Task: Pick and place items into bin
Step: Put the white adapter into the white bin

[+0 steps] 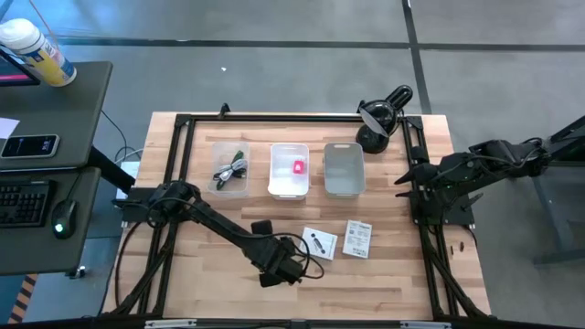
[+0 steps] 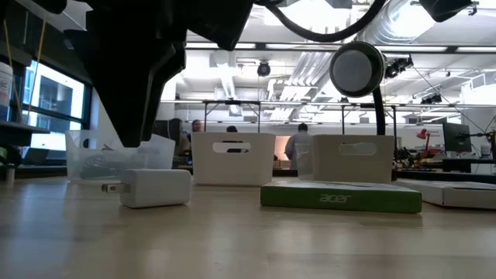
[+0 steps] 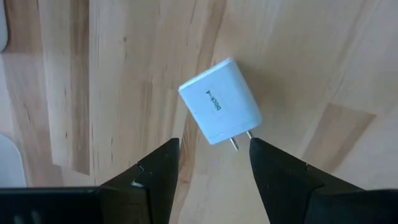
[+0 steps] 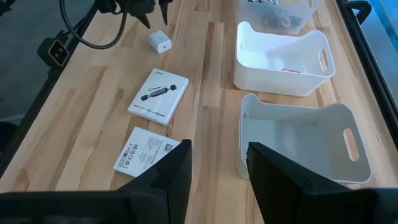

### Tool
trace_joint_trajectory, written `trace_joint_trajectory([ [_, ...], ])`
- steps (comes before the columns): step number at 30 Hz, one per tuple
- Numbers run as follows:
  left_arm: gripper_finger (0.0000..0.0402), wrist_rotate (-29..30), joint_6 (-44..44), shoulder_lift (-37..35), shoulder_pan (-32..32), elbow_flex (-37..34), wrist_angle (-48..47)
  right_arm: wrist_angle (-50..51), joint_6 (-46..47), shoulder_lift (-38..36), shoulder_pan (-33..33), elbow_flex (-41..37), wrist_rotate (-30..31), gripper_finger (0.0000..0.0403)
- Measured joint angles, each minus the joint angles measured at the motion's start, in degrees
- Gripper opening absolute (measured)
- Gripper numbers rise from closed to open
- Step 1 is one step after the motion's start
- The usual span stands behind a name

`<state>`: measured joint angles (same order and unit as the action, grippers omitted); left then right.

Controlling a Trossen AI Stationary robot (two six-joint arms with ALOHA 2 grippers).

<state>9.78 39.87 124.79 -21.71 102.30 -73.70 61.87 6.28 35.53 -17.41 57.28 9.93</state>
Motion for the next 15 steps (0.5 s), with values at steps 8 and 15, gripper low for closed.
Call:
trace_joint_trajectory([
  [8, 0.0184, 0.28, 0.38, 0.02, -0.04, 0.0, 0.4, 0.0, -1.33, 0.0, 0.01, 0.0, -0.02, 0.0145],
  [15, 0.0184, 2.18, -0.3, 0.02, 0.0, 0.02, 2.85, 0.0, -1.83, 0.0, 0.02, 0.0, -0.46, 0.0145],
])
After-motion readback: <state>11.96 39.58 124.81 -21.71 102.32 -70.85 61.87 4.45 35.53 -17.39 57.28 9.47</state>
